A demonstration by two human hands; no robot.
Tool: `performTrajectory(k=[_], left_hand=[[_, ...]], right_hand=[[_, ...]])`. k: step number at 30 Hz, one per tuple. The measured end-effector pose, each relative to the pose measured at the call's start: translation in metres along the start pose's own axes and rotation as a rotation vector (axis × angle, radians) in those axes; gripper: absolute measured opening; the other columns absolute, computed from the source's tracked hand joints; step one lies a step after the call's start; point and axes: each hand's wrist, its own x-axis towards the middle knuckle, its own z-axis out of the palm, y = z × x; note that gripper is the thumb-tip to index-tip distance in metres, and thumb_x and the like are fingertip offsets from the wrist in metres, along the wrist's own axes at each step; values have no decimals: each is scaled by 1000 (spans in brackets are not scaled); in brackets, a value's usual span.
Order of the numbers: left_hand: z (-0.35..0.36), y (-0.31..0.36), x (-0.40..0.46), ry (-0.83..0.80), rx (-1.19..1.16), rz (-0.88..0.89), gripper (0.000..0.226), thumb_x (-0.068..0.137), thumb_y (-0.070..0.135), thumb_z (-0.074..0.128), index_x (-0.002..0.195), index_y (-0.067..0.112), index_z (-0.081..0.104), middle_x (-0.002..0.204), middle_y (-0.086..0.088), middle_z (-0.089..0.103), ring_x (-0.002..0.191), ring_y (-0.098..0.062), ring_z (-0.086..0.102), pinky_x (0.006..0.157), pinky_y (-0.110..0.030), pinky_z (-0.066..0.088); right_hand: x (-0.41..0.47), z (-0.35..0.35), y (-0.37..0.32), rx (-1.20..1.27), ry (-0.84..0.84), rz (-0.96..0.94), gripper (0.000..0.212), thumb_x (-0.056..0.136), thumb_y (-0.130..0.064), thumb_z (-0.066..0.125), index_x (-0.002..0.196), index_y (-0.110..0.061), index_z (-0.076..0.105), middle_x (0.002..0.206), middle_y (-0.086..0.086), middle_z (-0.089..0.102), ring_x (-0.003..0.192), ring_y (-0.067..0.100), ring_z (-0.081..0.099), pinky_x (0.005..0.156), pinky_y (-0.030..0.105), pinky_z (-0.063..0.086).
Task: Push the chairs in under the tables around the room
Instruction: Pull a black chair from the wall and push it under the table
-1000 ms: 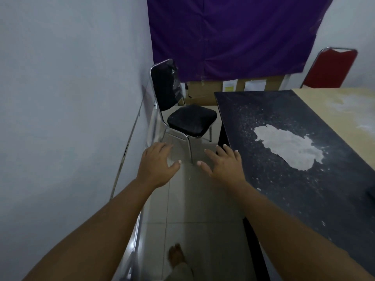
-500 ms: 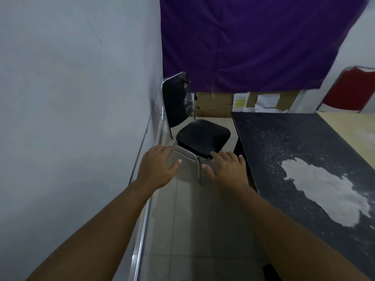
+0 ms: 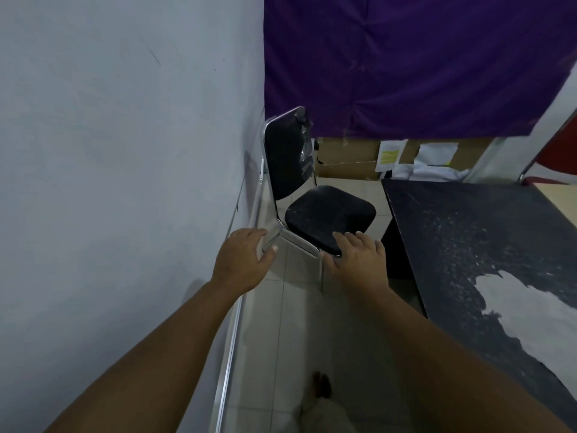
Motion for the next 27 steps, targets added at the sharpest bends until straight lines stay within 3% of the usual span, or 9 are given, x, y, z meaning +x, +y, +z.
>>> performTrajectory(k=[12,17,21,27], left_hand=[[29,-27,138,7,-6,-33,69,86,59,36,128,9,60,124,-10,63,117,-25,54,98,-33,39],[45,-29,200,15,-4,-47,59,88,49,45,127,8,60,123,-12,64,116,-27,56,96,-30,37],[58,-32,238,27,-20,-46,67,86,56,38,126,8,61,122,-12,64,114,-28,56,95,-36,43],[77,-44,287,2,-38,-69,58,88,50,45,128,9,60,125,-11,63,117,-27,55,97,-33,39]], right_hand=[[141,18,27,51,12,62,58,95,-56,42,144,-24,42,145,2,50,141,25,30,115,53,18],[207,22,46,44,29,59,58,94,-56,43,142,-23,45,142,4,52,139,27,34,114,54,21],[246,29,56,32,13,55,59,95,-57,42,143,-23,45,143,3,52,139,27,34,113,54,23],[292,46,68,33,-28,57,59,95,-58,39,144,-24,42,145,2,50,140,25,33,114,53,22]])
